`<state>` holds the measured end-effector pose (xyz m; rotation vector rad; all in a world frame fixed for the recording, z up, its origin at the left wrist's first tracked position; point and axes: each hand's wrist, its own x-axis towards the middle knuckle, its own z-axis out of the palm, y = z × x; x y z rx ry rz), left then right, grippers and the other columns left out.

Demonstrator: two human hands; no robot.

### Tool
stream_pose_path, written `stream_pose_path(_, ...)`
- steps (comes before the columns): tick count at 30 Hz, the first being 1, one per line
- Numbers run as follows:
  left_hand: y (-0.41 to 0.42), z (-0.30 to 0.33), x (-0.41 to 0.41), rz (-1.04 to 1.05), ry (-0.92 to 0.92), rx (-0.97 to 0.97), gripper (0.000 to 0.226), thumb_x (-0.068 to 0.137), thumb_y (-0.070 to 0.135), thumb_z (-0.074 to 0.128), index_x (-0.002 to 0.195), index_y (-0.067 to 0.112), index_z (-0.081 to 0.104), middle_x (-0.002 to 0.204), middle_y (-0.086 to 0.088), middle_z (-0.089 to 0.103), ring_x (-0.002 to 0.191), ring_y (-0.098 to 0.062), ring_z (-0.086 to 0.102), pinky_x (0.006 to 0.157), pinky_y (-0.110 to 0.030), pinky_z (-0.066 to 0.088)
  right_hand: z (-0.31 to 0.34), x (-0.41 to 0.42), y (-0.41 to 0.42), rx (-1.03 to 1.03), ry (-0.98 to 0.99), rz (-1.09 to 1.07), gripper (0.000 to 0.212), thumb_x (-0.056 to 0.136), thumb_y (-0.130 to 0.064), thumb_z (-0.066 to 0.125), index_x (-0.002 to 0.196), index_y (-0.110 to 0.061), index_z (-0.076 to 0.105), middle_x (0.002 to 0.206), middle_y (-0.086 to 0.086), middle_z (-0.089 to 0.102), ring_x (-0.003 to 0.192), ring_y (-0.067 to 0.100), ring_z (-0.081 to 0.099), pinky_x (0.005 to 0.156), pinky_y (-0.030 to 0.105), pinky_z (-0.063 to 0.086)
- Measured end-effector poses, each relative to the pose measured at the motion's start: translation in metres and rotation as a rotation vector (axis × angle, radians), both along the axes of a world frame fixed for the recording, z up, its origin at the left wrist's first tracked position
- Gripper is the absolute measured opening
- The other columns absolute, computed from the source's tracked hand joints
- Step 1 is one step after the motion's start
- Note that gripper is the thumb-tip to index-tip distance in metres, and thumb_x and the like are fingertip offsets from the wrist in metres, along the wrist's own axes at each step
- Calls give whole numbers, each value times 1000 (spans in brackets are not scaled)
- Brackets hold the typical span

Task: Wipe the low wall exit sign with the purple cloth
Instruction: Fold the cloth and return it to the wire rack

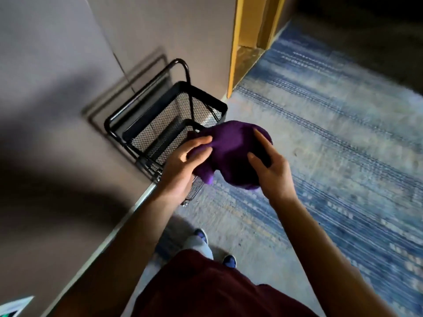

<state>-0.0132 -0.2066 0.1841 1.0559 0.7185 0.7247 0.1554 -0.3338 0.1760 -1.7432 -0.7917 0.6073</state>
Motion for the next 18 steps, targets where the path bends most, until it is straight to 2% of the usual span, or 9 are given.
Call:
stream_pose_path(3,28,-6,6,107,17,17,23,82,10,74,101,23,77,120,-11,71,118,-28,64,116,-52,42,-6,17,47,-19,-17,136,66,89,-28,65,151,-37,45,142,-6,61,131,7,56,114,38,44)
stream_pose_path(5,53,-13,6,153,57,56,25,81,16,75,105,25,77,122,-10,72,123,-33,64,114,-54,43,-11,23,79,-19,-6,180,67,88,-27,66,151,-37,44,140,-12,60,126,-2,56,113,31,44)
stream_pose_path(8,91,-24,7,189,93,94,30,82,19,75,112,27,75,119,-6,75,120,-28,67,110,-52,48,-19,28,122,-18,33,186,68,86,-28,67,151,-36,45,129,-22,61,115,-17,56,106,20,44)
stream_pose_path(11,128,-31,7,210,75,68,30,82,21,77,111,29,74,124,-8,72,122,-27,66,110,-49,48,-19,32,162,-39,2,198,69,86,-30,68,150,-38,44,123,-34,57,112,-24,53,98,6,42)
stream_pose_path(13,152,-35,6,224,88,75,34,82,24,77,116,26,72,126,-7,71,123,-24,66,105,-40,52,-20,36,188,-49,-19,234,70,88,-24,69,152,-37,43,125,-31,57,111,-21,56,97,6,42)
stream_pose_path(15,172,-41,4,231,140,124,38,84,28,77,121,26,70,125,-1,72,120,-15,67,95,-24,54,-22,40,214,-67,-37,277,71,91,-15,70,153,-35,41,133,-20,58,114,-8,59,102,15,44)
stream_pose_path(17,189,-50,1,248,171,108,40,84,29,76,123,32,70,126,3,72,119,-12,67,91,-20,54,-26,44,240,-101,-65,330,72,93,-13,69,154,-37,38,142,-10,56,124,5,57,107,22,44)
stream_pose_path(18,196,-56,0,261,179,84,40,84,28,76,123,36,70,126,6,72,119,-10,67,91,-20,54,-29,46,254,-126,-90,361,72,94,-14,68,154,-38,37,145,-9,54,127,6,55,108,22,43)
